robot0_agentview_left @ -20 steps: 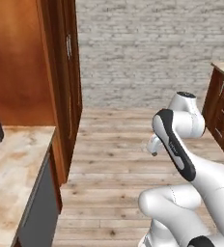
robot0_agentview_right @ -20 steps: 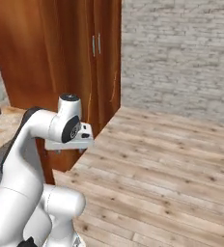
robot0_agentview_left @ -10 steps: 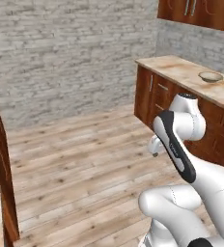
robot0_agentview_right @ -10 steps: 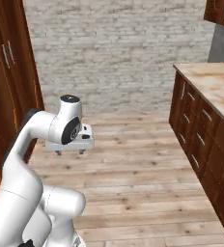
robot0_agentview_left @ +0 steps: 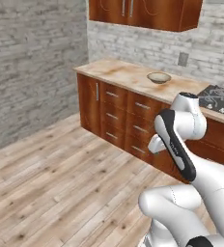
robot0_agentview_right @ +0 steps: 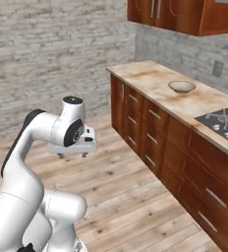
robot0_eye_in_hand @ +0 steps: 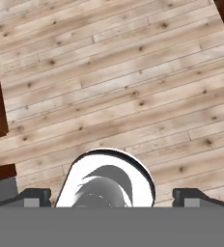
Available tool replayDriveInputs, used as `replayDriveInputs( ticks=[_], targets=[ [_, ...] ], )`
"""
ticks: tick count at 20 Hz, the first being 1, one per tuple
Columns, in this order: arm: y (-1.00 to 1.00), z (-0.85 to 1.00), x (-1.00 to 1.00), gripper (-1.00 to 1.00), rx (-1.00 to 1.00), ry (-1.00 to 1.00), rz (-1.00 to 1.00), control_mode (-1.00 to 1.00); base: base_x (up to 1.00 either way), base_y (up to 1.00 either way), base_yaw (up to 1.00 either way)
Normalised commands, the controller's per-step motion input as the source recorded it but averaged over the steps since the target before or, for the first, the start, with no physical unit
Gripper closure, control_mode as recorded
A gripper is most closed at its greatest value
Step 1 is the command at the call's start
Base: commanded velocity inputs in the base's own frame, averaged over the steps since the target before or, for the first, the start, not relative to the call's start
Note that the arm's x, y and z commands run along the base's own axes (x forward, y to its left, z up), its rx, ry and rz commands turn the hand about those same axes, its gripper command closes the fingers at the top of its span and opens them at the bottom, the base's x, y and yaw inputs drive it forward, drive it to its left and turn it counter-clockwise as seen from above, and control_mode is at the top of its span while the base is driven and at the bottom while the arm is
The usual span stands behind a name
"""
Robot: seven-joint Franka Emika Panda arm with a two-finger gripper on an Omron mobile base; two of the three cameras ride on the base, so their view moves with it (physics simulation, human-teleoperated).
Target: Pick the cup and bowl from the counter and place them on the counter next to the sink.
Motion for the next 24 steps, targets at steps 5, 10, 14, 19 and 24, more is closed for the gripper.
replayDriveInputs(
  ticks=[5, 10, 14, 19, 24],
  targets=[
    [0.0, 0.0, 0.0, -1.0, 0.0, 0.0, 0.0, 1.0, 1.0, 0.25, -0.57],
    [0.0, 0.0, 0.0, -1.0, 0.0, 0.0, 0.0, 1.0, 0.84, 0.2, -0.66],
    [0.0, 0.0, 0.0, -1.0, 0.0, 0.0, 0.0, 1.0, 0.51, 0.24, -0.77],
    [0.0, 0.0, 0.0, -1.0, 0.0, 0.0, 0.0, 1.0, 0.49, 0.38, -0.77],
    [0.0, 0.0, 0.0, -1.0, 0.0, 0.0, 0.0, 1.0, 0.75, 0.59, -0.52]
  ],
)
